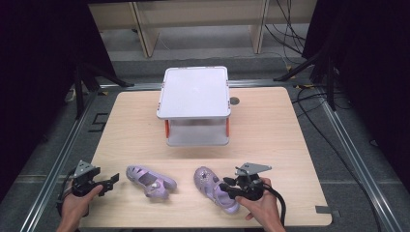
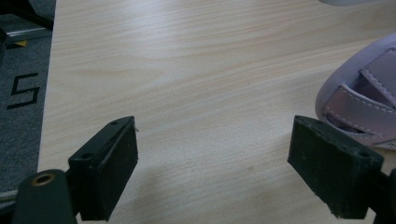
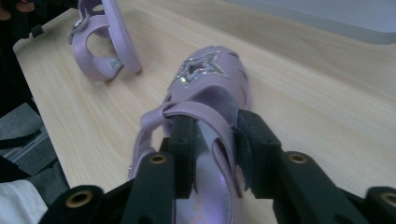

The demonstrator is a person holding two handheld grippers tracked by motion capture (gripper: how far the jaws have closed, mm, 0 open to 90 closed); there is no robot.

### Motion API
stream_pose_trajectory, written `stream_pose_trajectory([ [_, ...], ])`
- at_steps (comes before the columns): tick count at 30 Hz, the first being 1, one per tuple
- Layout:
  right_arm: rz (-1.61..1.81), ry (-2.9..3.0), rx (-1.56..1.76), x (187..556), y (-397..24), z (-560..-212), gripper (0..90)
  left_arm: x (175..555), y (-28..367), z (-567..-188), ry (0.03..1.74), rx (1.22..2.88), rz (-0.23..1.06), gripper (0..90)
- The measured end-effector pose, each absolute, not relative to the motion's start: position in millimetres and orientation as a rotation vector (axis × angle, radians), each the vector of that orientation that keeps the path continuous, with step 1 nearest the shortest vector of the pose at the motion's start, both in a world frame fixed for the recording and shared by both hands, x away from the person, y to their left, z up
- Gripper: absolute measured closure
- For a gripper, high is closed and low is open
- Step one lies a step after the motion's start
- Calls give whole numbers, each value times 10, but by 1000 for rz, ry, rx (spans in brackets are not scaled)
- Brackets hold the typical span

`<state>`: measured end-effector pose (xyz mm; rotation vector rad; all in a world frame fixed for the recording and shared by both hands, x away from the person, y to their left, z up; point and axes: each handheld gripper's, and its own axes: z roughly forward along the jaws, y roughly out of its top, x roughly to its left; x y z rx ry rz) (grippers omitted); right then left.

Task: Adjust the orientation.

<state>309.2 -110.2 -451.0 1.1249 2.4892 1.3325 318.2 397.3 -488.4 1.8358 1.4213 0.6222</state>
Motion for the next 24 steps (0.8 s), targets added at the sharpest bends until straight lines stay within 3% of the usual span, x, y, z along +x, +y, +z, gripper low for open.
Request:
stream_pose_trajectory([
  [9,1407,2539,1164,3037,-1002,-4484,608,3176,3970,-4875,1413,1831,621,151],
  [15,1318,2567,1148,2951,-869,-4453,475,3183,3972,-4879,1393,1814,618,151],
  [24,1140,2561,911,2914,-843,-4382,450,3190,3978,-4889,1400,1810,618,151],
])
